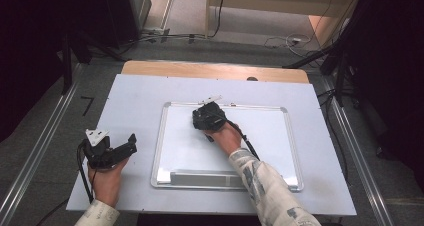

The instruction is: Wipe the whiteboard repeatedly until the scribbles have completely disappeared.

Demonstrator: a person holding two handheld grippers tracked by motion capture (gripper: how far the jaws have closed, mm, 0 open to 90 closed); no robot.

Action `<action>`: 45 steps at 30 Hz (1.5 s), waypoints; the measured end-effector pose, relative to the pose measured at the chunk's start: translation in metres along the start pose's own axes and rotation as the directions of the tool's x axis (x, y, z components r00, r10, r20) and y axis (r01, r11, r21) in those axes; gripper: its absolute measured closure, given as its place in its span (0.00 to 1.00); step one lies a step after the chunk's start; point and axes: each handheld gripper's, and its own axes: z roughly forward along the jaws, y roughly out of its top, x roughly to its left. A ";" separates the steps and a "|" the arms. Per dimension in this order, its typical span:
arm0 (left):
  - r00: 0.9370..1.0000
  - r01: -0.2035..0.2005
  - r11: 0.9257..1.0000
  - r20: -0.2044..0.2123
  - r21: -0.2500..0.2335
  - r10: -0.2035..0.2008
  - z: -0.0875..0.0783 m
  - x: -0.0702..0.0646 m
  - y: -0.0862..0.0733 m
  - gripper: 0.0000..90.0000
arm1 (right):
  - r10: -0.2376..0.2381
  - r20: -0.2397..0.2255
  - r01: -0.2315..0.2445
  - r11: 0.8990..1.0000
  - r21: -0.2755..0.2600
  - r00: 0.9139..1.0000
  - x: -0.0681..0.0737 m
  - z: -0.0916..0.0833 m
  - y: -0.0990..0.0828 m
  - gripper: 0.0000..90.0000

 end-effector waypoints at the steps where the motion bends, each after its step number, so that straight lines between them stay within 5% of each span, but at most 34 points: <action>1: 1.000 0.000 1.000 -0.003 0.000 0.000 0.000 0.001 0.000 0.07 | 0.002 0.000 -0.002 1.000 0.003 1.000 -0.001 -0.001 0.000 0.43; 27: 1.000 0.007 1.000 -0.003 0.006 -0.007 0.000 0.001 -0.001 0.07 | 0.084 0.025 -0.084 0.996 -0.009 0.996 -0.054 -0.021 -0.025 0.43; 37: 1.000 0.003 1.000 0.000 0.008 -0.003 0.002 -0.001 0.000 0.07 | 0.131 0.002 -0.131 0.991 -0.020 0.991 -0.054 -0.021 -0.025 0.43; 45: 1.000 0.005 1.000 0.001 0.006 -0.005 0.001 0.000 0.000 0.07 | 0.111 -0.015 -0.111 0.994 -0.024 0.994 -0.041 -0.016 -0.020 0.43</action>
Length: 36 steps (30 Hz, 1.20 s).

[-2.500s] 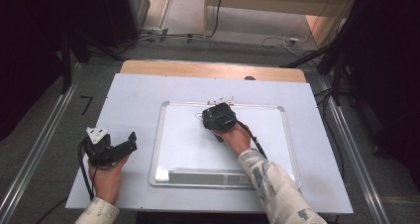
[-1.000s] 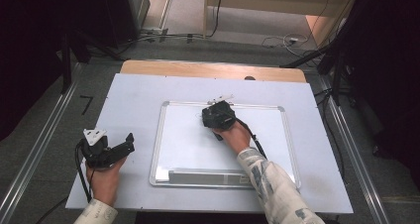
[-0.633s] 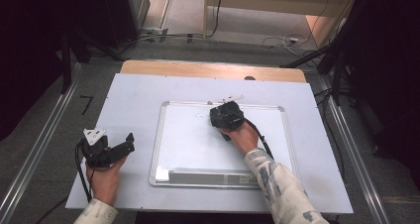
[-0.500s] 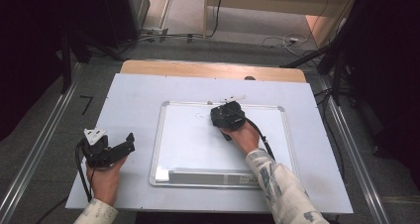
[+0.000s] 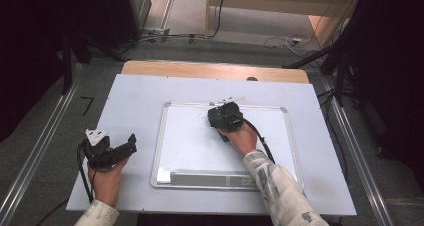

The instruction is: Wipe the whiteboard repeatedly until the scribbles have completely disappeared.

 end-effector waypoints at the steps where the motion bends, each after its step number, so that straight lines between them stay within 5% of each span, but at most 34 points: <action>1: 1.000 0.001 1.000 0.000 0.000 -0.001 0.000 0.000 0.000 0.07 | -0.010 -0.001 0.010 1.000 -0.003 1.000 0.003 0.001 0.001 0.43; 23: 1.000 0.003 1.000 0.006 -0.003 -0.003 -0.001 0.002 0.000 0.07 | -0.121 -0.049 0.122 0.992 0.011 0.991 0.061 0.024 0.020 0.43; 29: 1.000 0.006 1.000 0.003 -0.004 -0.006 -0.001 0.002 0.000 0.07 | -0.128 -0.044 0.129 0.992 0.017 0.991 0.058 0.024 0.021 0.43; 36: 1.000 0.004 1.000 0.003 -0.003 -0.004 -0.001 0.002 0.000 0.07 | -0.102 -0.019 0.102 0.995 0.021 0.995 0.039 0.018 0.016 0.43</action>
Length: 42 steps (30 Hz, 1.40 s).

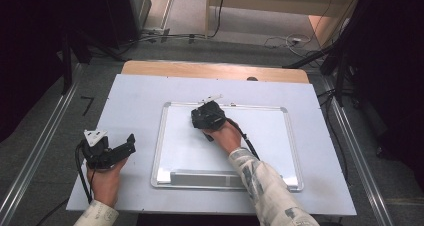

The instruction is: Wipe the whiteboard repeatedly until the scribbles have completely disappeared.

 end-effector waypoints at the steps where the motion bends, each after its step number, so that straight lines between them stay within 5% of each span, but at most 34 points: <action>1: 1.000 -0.001 1.000 0.001 0.000 0.001 0.000 0.000 0.000 0.07 | 0.008 0.004 -0.008 1.000 0.000 1.000 -0.003 -0.001 -0.001 0.43; 14: 1.000 -0.004 1.000 -0.002 0.006 0.004 0.001 -0.001 0.000 0.07 | 0.061 0.056 -0.062 0.998 0.009 0.997 -0.035 -0.015 -0.014 0.43; 33: 1.000 0.000 1.000 0.003 0.000 0.000 0.000 0.000 0.001 0.07 | -0.008 -0.008 0.009 1.000 0.008 1.000 0.018 0.006 0.007 0.43; 42: 1.000 0.002 1.000 0.002 0.000 -0.002 0.000 0.000 0.001 0.07 | -0.020 -0.029 0.020 1.000 -0.002 0.999 0.028 0.010 0.010 0.43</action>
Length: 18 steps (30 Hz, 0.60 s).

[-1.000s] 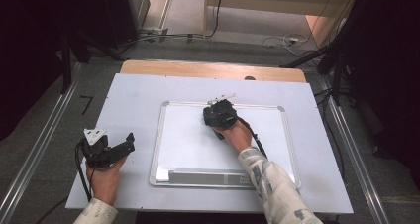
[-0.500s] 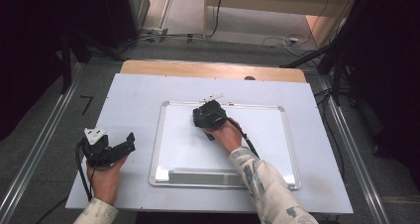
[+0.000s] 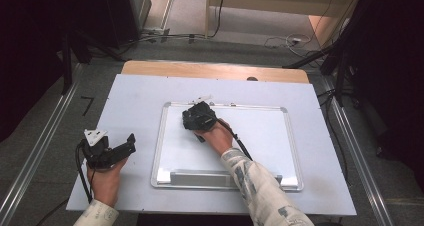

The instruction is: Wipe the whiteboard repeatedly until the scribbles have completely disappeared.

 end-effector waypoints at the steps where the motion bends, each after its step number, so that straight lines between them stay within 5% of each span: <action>1: 1.000 0.000 1.000 0.000 0.000 0.000 0.000 0.000 0.000 0.07 | -0.001 -0.002 0.001 1.000 0.000 1.000 0.000 0.000 0.000 0.43; 6: 1.000 0.002 1.000 -0.001 -0.002 -0.002 0.000 0.001 0.000 0.07 | -0.003 -0.004 0.003 1.000 0.005 1.000 -0.004 -0.002 -0.002 0.43; 18: 1.000 -0.004 1.000 -0.005 0.001 0.004 0.001 0.000 0.000 0.07 | 0.053 0.067 -0.054 0.999 0.007 0.996 -0.043 -0.016 -0.014 0.43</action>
